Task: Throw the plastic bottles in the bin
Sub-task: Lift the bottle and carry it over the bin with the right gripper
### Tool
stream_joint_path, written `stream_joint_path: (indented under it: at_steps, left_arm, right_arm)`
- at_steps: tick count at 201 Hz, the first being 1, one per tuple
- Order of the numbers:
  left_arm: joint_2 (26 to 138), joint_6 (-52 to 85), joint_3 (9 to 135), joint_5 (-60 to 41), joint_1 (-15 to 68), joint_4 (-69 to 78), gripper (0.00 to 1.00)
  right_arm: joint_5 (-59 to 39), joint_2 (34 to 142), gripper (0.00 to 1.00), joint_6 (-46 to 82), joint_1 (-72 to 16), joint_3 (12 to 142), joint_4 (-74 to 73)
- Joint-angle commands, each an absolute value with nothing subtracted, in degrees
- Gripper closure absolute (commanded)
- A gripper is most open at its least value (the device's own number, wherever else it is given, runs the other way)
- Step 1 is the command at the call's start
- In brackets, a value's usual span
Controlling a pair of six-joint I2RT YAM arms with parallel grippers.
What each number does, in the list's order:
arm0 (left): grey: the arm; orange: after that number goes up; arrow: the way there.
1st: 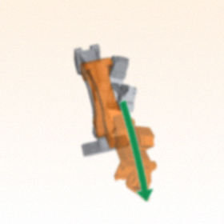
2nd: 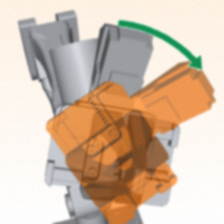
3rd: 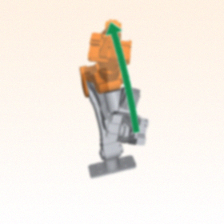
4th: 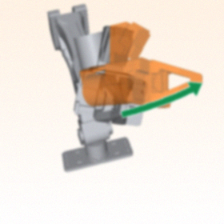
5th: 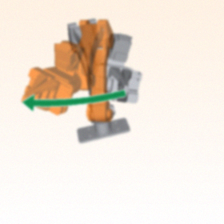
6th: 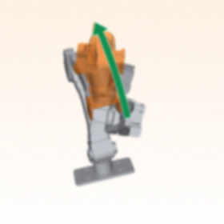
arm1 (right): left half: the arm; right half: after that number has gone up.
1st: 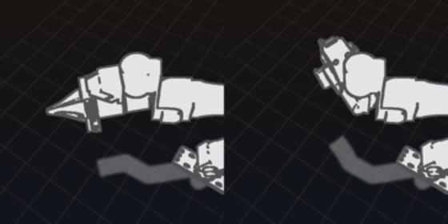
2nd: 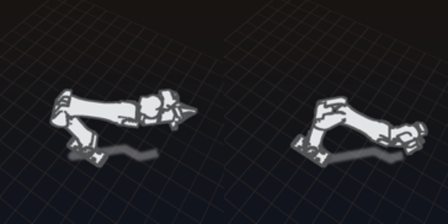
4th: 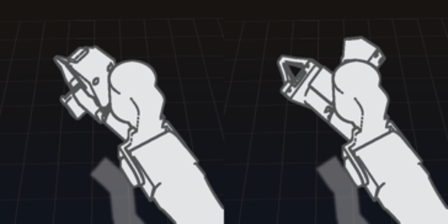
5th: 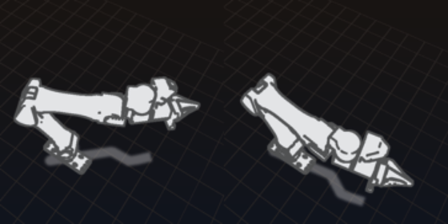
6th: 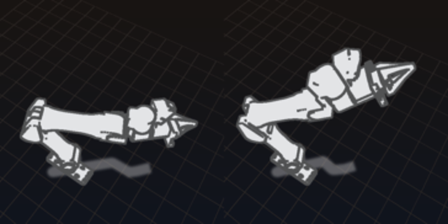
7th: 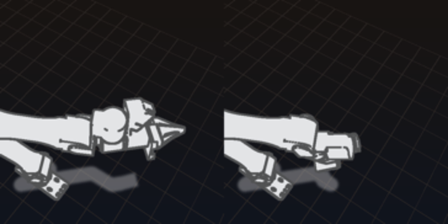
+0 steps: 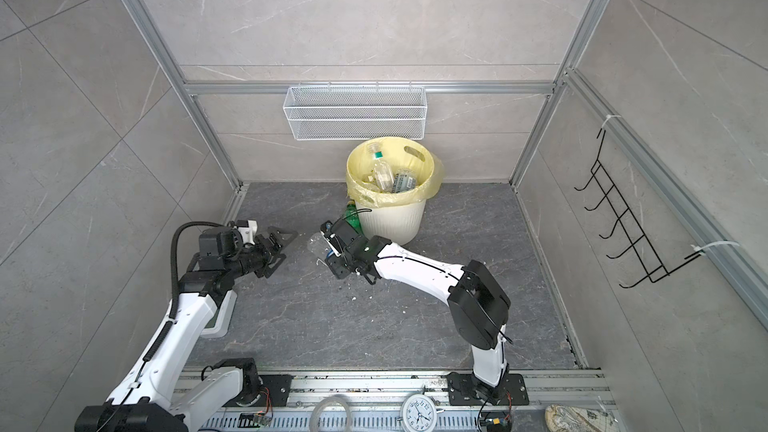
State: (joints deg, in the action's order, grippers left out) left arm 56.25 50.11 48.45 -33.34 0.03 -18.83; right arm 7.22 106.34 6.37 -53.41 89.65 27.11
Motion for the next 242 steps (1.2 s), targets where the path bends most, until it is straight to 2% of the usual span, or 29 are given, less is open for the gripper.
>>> stream_joint_path:
  at_steps: [1, 55, 113, 148, 179, 194, 214, 230, 242]
  left_arm:
    - [54.3, 48.1, 54.5, -35.1, -0.3, -17.3, 0.0]
    - [56.0, 50.9, 60.8, -36.0, 0.8, -11.3, 0.0]
    - [64.0, 46.0, 72.5, -32.8, 13.4, -9.9, 0.0]
    - [68.5, 41.0, 77.9, -28.6, 20.7, -10.6, 0.0]
    - [71.5, 40.8, 78.2, -27.7, 22.7, -11.2, 0.0]
    - [72.9, 40.7, 78.0, -29.2, 22.7, -11.5, 0.0]
    - [73.1, 40.6, 77.1, -29.2, 22.7, -12.3, 0.0]
    - [73.2, 40.5, 76.2, -28.7, 22.7, -12.8, 0.0]
    - [73.6, 40.6, 75.9, -28.6, 22.7, -13.0, 0.0]
  right_arm:
    - [10.5, 101.9, 0.49, 5.7, -53.8, 96.4, 32.7]
    - [20.3, 99.3, 0.49, 1.5, -53.6, 114.2, 40.2]
    - [30.3, 98.9, 0.49, -3.3, -50.6, 129.6, 41.0]
    - [31.3, 97.8, 0.48, -0.1, -44.1, 129.5, 35.9]
    - [27.4, 107.7, 0.47, 5.7, -34.9, 137.1, 42.8]
    - [28.2, 114.9, 0.39, 7.2, -32.6, 144.5, 49.1]
    - [28.8, 120.9, 0.14, 8.6, -32.1, 153.6, 55.9]
    - [27.9, 120.5, 0.04, 9.1, -32.1, 153.2, 55.8]
    - [27.4, 118.8, 0.0, 9.1, -32.1, 150.5, 53.9]
